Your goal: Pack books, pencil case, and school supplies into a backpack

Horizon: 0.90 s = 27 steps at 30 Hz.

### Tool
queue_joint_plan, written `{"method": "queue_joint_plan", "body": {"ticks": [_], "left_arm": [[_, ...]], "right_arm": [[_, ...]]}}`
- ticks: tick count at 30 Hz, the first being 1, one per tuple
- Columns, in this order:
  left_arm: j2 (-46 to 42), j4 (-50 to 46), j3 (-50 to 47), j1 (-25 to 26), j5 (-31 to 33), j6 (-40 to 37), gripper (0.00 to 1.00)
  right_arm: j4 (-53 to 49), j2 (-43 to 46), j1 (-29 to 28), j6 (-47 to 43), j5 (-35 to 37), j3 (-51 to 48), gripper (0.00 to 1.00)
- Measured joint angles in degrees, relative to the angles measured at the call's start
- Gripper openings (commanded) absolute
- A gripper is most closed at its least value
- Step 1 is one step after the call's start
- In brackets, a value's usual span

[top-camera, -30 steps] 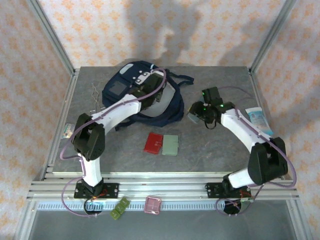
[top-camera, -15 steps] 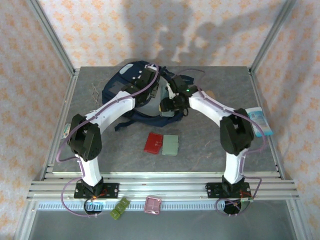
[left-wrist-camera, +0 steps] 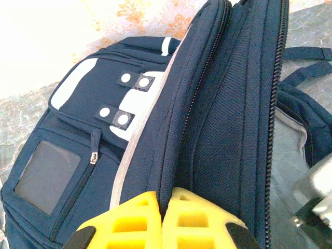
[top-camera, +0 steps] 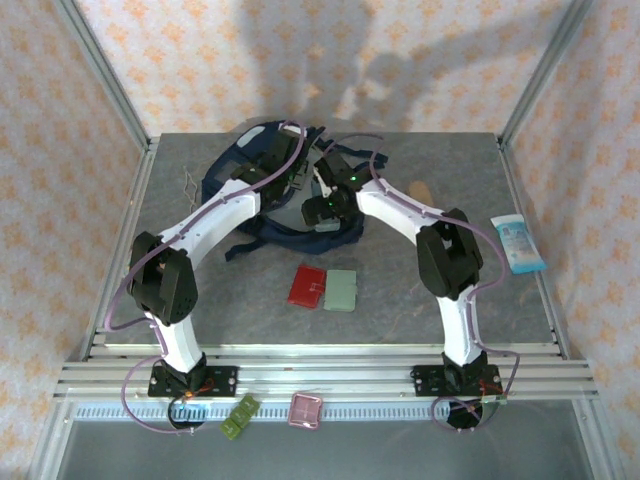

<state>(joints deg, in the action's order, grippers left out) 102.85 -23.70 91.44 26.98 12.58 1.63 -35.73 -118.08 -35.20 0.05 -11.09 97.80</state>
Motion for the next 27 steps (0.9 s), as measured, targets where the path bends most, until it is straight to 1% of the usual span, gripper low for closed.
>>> {"method": "queue_joint_plan", "body": {"ticks": [3, 5, 9, 12, 14, 18, 20, 21, 25, 26, 27], "left_arm": [[0.0, 0.1, -0.3, 0.0, -0.5, 0.0, 0.0], [-0.1, 0.3, -0.9, 0.0, -0.8, 0.3, 0.0], [-0.1, 0.4, -1.3, 0.0, -1.7, 0.9, 0.0], [-0.1, 0.7, -1.3, 0.0, -1.8, 1.4, 0.0], [-0.2, 0.8, -1.6, 0.0, -1.9, 1.5, 0.0], [-0.2, 0.8, -1.7, 0.0, -2.2, 1.5, 0.0], [-0.2, 0.8, -1.7, 0.0, -2.4, 1.5, 0.0], [-0.2, 0.8, -1.7, 0.0, -2.4, 1.5, 0.0], [-0.2, 0.8, -1.7, 0.0, -2.8, 1.5, 0.0], [-0.2, 0.8, -1.8, 0.0, -2.8, 1.6, 0.0], [-0.2, 0.8, -1.8, 0.0, -2.8, 1.6, 0.0]], "right_arm": [[2.0, 4.5, 0.3, 1.4, -0.1, -4.5, 0.99], [3.5, 8.3, 0.5, 2.5, -0.7, -7.8, 0.93], [6.3, 13.4, 1.3, 6.5, -1.9, -11.1, 0.83], [8.6, 16.4, 1.9, 10.1, -5.2, -15.3, 0.82], [9.3, 17.7, 2.0, 12.5, -7.9, -18.4, 0.74], [11.4, 18.2, 2.0, 16.9, -14.3, -24.9, 0.65], [12.0, 18.1, 2.0, 18.8, -16.8, -28.2, 0.58], [12.0, 17.9, 2.0, 19.5, -17.4, -28.8, 0.53], [14.4, 16.1, 2.2, 22.4, -18.6, -28.0, 0.3], [14.8, 15.1, 2.5, 23.1, -18.8, -26.9, 0.26], [15.2, 14.1, 2.8, 23.9, -19.0, -25.6, 0.25]]}}
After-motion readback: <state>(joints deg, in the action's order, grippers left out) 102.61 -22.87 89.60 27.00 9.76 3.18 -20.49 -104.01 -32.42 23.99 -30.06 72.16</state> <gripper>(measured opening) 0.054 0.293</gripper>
